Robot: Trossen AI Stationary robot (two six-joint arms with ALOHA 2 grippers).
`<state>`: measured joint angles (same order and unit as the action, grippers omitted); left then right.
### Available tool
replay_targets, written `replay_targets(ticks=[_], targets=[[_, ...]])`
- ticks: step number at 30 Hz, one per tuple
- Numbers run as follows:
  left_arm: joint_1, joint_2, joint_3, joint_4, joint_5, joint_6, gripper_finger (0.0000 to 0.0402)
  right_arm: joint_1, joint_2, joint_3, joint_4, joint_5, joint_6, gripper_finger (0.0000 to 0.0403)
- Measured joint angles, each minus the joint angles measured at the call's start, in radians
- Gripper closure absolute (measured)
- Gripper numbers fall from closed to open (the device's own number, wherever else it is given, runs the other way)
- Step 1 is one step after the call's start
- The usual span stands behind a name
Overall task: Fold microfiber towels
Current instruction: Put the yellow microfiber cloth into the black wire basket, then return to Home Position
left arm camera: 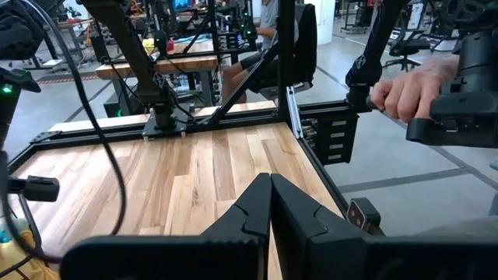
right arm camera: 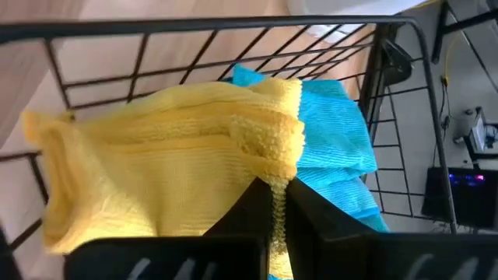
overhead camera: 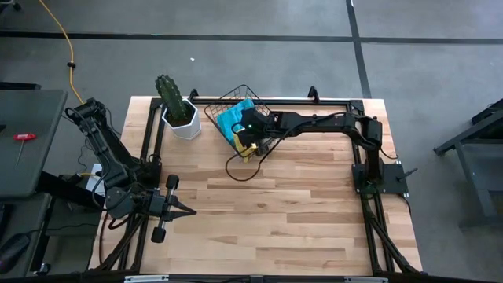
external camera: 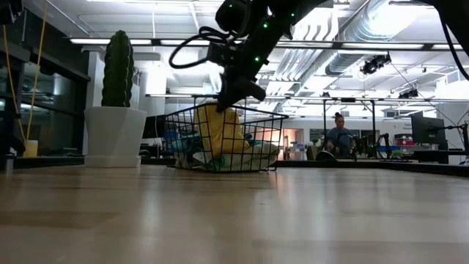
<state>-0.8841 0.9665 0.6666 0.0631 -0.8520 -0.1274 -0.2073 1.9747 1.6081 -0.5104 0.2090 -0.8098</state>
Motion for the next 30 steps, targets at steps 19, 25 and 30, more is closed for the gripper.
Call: replay_targets(ticks=[19,25,30], targets=[[0.000,0.000,0.000,0.000,0.000,0.000,0.0401,0.069,-0.001,0.045,-0.024,0.334,0.026,0.0195],[0.000,0.000,0.000,0.000,0.000,0.000,0.0401,0.103,-0.002,0.171,-0.318,0.440,0.174,0.0176],[0.000,0.000,0.000,-0.020,0.000,0.000,0.0401,0.084,-0.010,0.250,-0.741,0.446,0.466,0.0193]])
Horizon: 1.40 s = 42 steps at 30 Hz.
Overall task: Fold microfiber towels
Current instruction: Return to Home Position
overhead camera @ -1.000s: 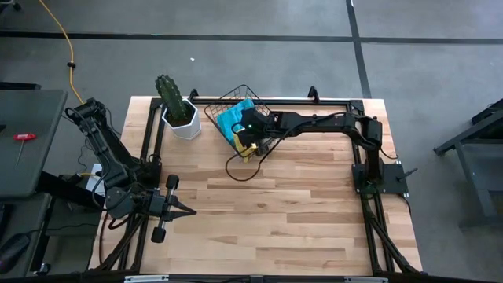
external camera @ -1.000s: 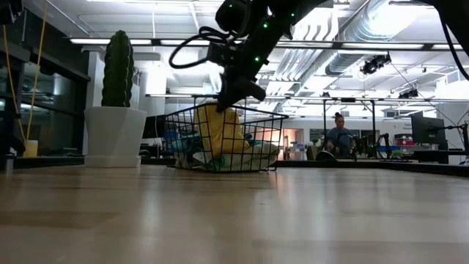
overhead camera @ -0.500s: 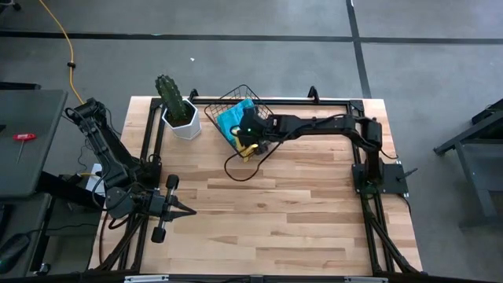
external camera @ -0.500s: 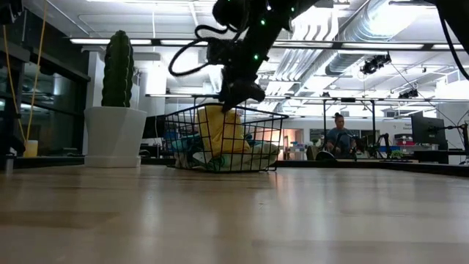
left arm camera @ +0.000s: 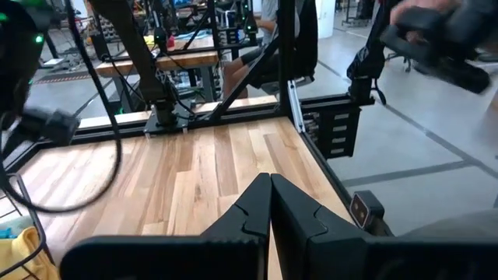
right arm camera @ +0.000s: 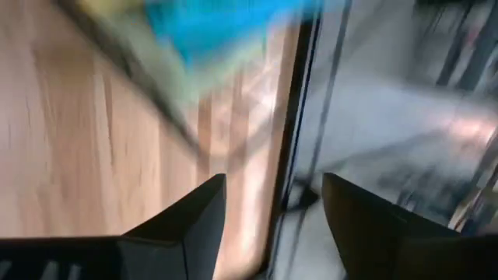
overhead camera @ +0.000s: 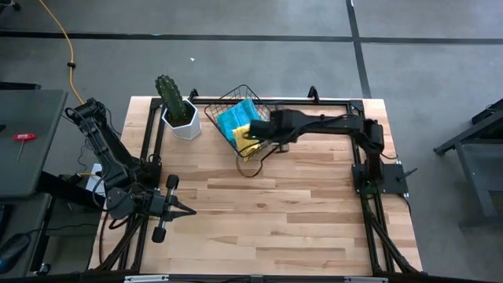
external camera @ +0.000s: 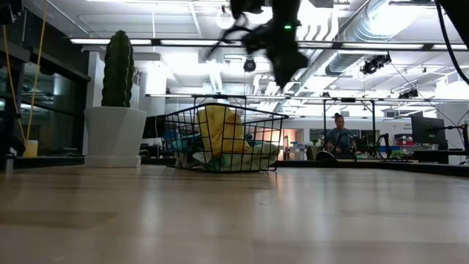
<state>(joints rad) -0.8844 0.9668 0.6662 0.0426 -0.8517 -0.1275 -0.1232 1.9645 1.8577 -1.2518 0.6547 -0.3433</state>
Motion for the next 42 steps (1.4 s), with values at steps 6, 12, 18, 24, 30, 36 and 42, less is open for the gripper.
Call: replay_targets(ticks=[6,12,18,24,30,36,42], targets=[[0.000,0.000,0.000,-0.020,0.000,-0.003,0.0401,-0.052,-0.165,-0.187,-0.197,-0.046,0.252,0.0226],[0.000,0.000,0.000,-0.024,-0.007,0.000,0.0401,-0.047,-0.546,-0.616,0.092,-0.097,0.348,0.0253],[0.006,0.000,0.000,-0.024,-0.099,0.000,0.0401,0.003,-0.924,-1.042,0.545,-0.282,0.418,0.0268],[0.108,-0.009,-0.001,-0.048,-0.264,0.083,0.0401,0.048,-1.150,-1.330,0.950,-0.319,0.475,0.0296],[0.416,-0.182,0.002,-0.171,0.130,0.103,0.0401,0.052,-1.246,-1.451,1.118,-0.356,0.467,0.0389],[0.682,-0.354,-0.080,-0.314,0.406,0.059,0.0401,0.052,-1.259,-1.481,1.120,-0.381,0.500,0.0386],[0.790,-0.553,-0.293,-0.241,0.542,0.034,0.0401,0.052,-1.258,-1.481,1.148,-0.425,0.493,0.0396]])
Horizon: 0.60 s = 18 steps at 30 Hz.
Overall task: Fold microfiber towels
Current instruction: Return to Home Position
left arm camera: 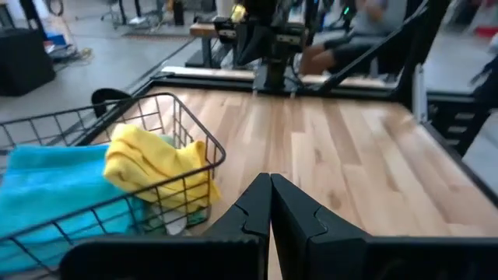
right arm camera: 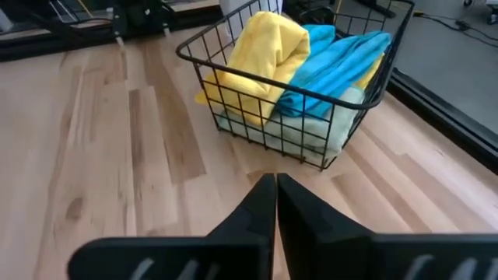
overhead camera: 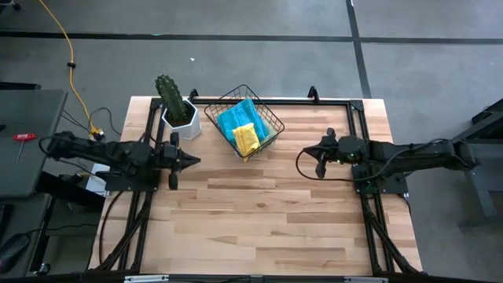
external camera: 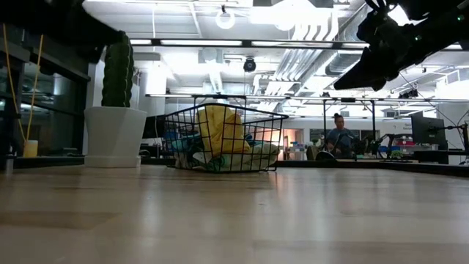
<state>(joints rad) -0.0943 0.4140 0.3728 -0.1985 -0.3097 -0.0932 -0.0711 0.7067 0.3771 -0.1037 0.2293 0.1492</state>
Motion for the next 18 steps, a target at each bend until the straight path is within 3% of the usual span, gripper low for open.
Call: replay_targets(ticks=[6,14,18], targets=[[0.038,-0.197,-0.156,0.075,0.115,-0.008,0.0402,0.000,0.000,0.000,0.012,-0.024,0.000,0.0401],[0.049,-0.411,-0.250,0.040,0.146,-0.005,0.0402,0.000,0.000,0.000,0.012,-0.134,0.005,0.0402],[0.049,-0.408,-0.294,0.045,0.156,-0.016,0.0402,-0.001,-0.003,0.000,-0.009,-0.160,0.008,0.0403]])
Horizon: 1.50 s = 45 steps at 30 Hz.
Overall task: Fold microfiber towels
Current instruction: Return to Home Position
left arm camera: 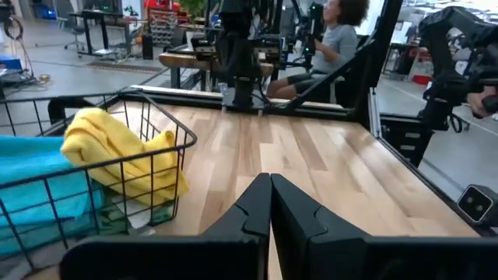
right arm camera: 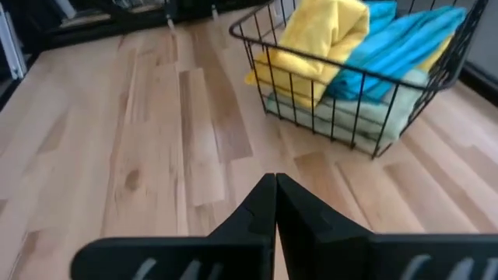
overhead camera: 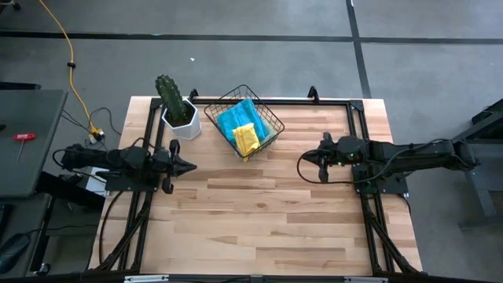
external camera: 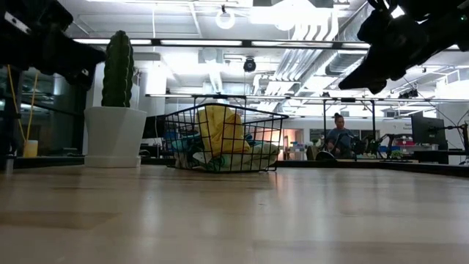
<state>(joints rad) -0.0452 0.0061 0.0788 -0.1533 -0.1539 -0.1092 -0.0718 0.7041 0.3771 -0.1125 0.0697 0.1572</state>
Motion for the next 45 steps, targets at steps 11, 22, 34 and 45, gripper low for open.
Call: replay_targets(ticks=[11,22,34,45], targets=[[0.000,0.014,-0.024,0.057,0.075,0.008,0.0401,-0.006,-0.057,0.000,-0.024,-0.063,0.044,0.0403],[0.000,0.027,-0.024,0.056,0.059,-0.019,0.0401,0.014,-0.171,-0.001,-0.007,-0.063,0.026,0.0403],[0.000,0.027,-0.024,0.056,0.058,-0.019,0.0401,-0.015,-0.567,-0.298,0.144,-0.108,0.053,0.0403],[0.000,0.027,-0.067,0.177,0.056,-0.019,0.0401,-0.008,-0.685,-0.367,0.135,-0.096,0.002,0.0403]])
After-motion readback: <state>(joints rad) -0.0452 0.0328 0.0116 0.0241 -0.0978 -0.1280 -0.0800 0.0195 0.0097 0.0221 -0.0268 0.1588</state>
